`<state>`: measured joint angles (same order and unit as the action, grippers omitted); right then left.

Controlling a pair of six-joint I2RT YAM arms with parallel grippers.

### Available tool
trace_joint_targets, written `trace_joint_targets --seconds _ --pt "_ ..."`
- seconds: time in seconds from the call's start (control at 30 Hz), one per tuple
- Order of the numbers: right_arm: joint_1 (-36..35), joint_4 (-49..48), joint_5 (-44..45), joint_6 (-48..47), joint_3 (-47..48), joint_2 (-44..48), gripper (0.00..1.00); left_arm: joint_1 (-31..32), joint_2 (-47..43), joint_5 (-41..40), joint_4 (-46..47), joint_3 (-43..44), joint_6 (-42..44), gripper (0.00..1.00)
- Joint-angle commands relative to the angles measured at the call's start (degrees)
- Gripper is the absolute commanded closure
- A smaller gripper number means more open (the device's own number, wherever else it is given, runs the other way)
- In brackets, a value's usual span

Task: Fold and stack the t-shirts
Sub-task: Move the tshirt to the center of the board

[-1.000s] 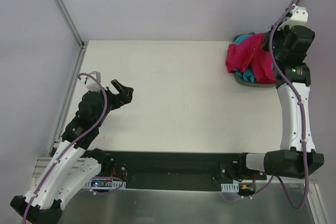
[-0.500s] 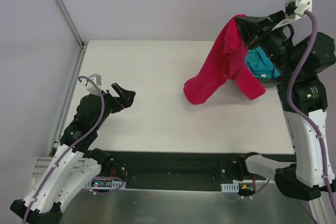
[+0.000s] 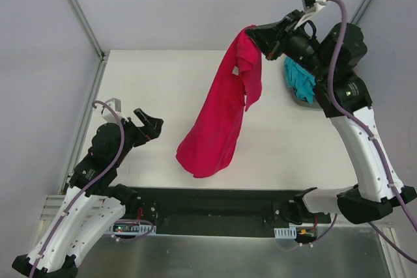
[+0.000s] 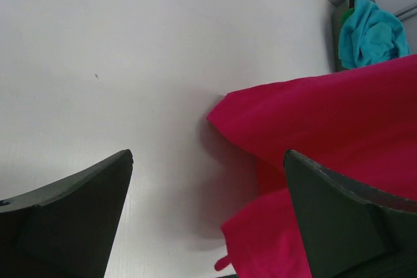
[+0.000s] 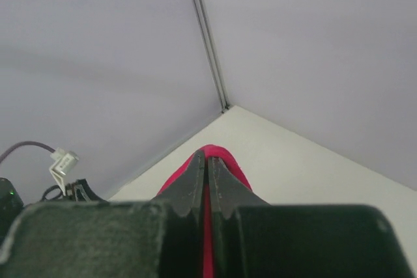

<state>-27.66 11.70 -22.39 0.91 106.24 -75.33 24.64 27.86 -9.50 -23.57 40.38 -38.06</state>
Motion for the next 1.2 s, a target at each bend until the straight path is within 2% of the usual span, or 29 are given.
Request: trace_joint_targets --seconds 0.0,0.17,0.3,0.37,0.43,0.47,0.6,0.63,0.7,0.83,0.87,1.07,1.17 --pt "0.0 -5.6 7.4 0.1 -10.6 4.6 0.99 -0.5 0.5 -2.6 -2.1 1.1 -1.0 0.01" --pt "2.2 -5.6 25.4 -0.5 -35.0 14.6 0.99 -0.4 4.1 -1.6 -2.6 0.2 -1.6 0.01" --pt "7.2 -3.5 30.9 4.6 -52.6 18.7 0.99 -0.4 9.9 2.2 -2.6 -0.8 -2.3 0.01" --pt "10.5 -2.7 28.9 6.6 -57.9 18.1 0.99 -0.5 14.2 4.9 -2.4 -0.8 -2.0 0.01" --pt "12.8 -2.0 27.8 7.6 -60.5 16.5 0.96 -0.4 18.8 7.8 -1.7 -0.7 -1.2 0.01" --pt "13.6 -1.8 27.4 7.5 -61.2 15.4 0.92 -0.4 20.8 10.7 -0.1 -0.8 -0.5 0.01" --pt "14.0 0.9 26.3 6.6 -61.2 10.9 0.89 -0.4 30.1 19.2 7.0 -1.8 0.4 0.01" --pt "14.0 1.9 26.3 6.5 -60.6 10.1 0.81 -0.4 32.2 19.4 7.1 -1.3 0.6 0.01" --pt "13.9 3.6 26.6 5.7 -60.4 10.3 0.49 -0.4 36.7 18.5 7.2 -0.4 1.0 0.01" --pt "14.1 6.8 31.4 5.2 -62.1 14.6 0.01 -0.4 42.1 17.4 7.1 1.5 1.5 0.02" --pt "14.0 7.3 32.4 5.2 -63.0 16.0 0.04 -0.4 43.3 17.3 7.1 2.2 1.5 0.03" --pt "14.2 8.7 33.6 4.9 -70.2 26.5 0.04 -0.4 50.9 14.2 7.9 5.6 3.3 0.12" --pt "14.3 8.7 34.3 6.7 -73.4 30.8 0.04 -0.4 55.8 15.6 8.0 8.0 3.3 0.16"
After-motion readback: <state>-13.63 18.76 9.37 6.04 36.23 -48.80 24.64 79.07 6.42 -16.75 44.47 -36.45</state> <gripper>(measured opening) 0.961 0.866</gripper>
